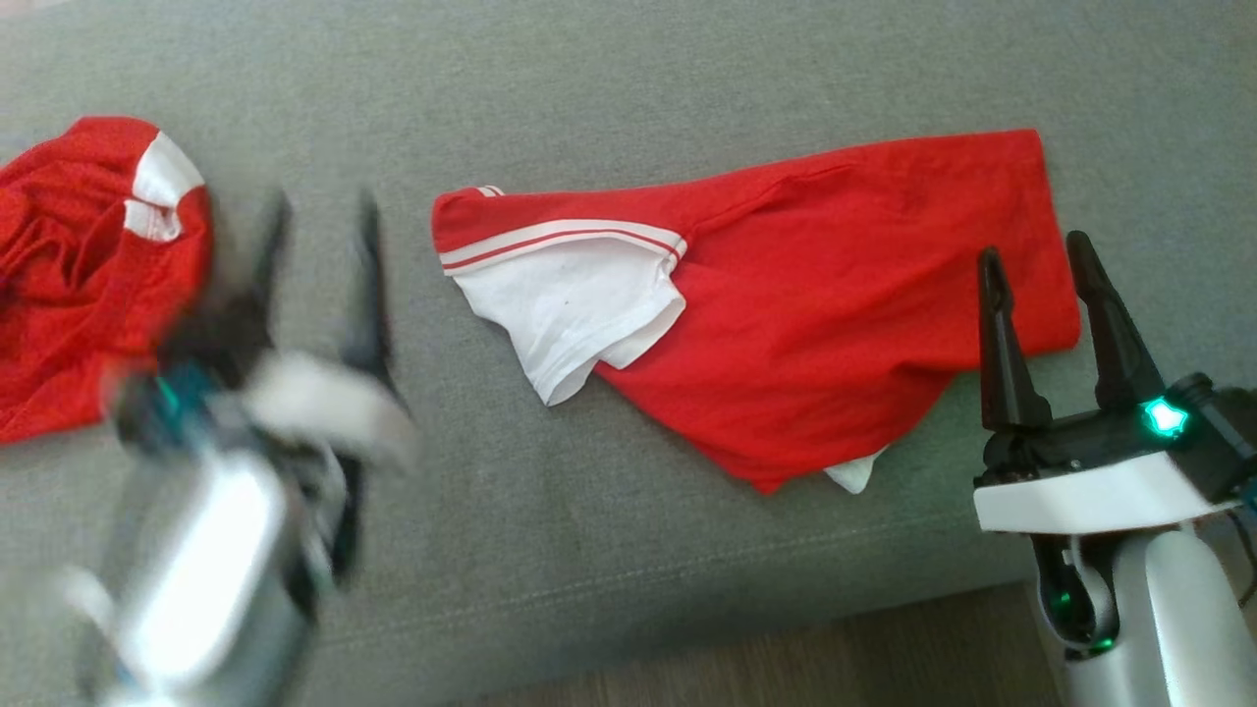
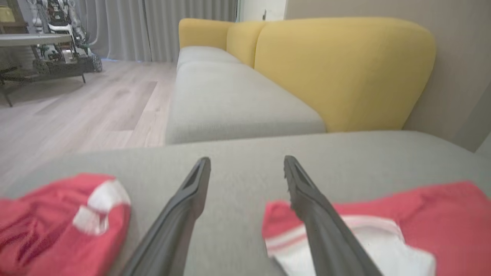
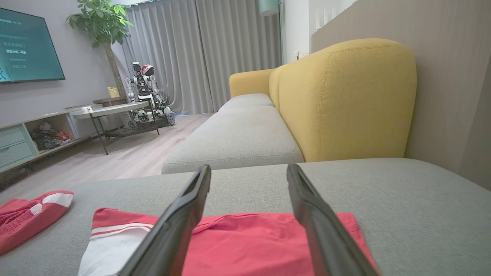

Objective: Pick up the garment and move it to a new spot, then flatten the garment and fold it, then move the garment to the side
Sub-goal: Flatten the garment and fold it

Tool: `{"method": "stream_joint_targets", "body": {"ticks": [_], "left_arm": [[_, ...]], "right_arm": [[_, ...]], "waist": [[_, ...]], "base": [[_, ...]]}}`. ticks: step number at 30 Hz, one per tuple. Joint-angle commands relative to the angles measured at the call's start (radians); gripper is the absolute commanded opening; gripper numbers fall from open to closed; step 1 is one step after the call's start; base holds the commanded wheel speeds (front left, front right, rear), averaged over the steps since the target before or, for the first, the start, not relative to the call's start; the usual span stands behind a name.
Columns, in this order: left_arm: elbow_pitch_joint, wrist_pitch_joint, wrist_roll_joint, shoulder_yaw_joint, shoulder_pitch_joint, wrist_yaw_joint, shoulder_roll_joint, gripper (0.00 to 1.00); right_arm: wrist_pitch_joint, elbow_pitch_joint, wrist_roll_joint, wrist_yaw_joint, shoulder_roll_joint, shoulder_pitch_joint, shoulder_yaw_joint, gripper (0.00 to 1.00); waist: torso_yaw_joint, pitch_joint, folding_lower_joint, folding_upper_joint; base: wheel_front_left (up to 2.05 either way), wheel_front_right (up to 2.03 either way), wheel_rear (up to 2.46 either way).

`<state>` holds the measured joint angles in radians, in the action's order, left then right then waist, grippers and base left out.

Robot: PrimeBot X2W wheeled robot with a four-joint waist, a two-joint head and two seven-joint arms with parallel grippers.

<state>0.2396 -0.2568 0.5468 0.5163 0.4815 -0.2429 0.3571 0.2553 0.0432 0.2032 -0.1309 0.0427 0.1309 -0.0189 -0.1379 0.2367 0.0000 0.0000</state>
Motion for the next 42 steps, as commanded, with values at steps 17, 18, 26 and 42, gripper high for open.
{"method": "stream_joint_targets", "body": {"ticks": [17, 18, 26, 42], "left_arm": [[0.131, -0.005, -0.324, 0.010, -0.219, 0.126, -0.248, 1.00], [0.171, -0.005, -0.332, 0.008, -0.202, 0.128, -0.262, 1.00], [0.276, -0.005, -0.346, -0.012, -0.146, 0.130, -0.294, 1.00], [0.323, -0.005, -0.339, -0.046, -0.107, 0.114, -0.306, 0.33]], "right_arm": [[0.006, 0.018, -0.020, 0.000, 0.008, 0.002, 0.039, 1.00], [0.006, 0.019, -0.021, 0.000, 0.008, 0.004, 0.036, 1.00], [0.006, 0.020, -0.026, 0.000, 0.008, 0.011, 0.034, 1.00], [0.006, 0.020, -0.031, 0.000, 0.008, 0.025, 0.029, 1.00]], "waist": [[0.014, -0.007, 0.0000, 0.0000], [0.007, 0.002, 0.0000, 0.0000], [-0.010, 0.025, 0.0000, 0.0000], [-0.013, 0.044, 0.0000, 0.0000]], "base": [[0.00, 0.00, 0.00], [0.00, 0.00, 0.00], [0.00, 0.00, 0.00], [0.00, 0.00, 0.00]]}}
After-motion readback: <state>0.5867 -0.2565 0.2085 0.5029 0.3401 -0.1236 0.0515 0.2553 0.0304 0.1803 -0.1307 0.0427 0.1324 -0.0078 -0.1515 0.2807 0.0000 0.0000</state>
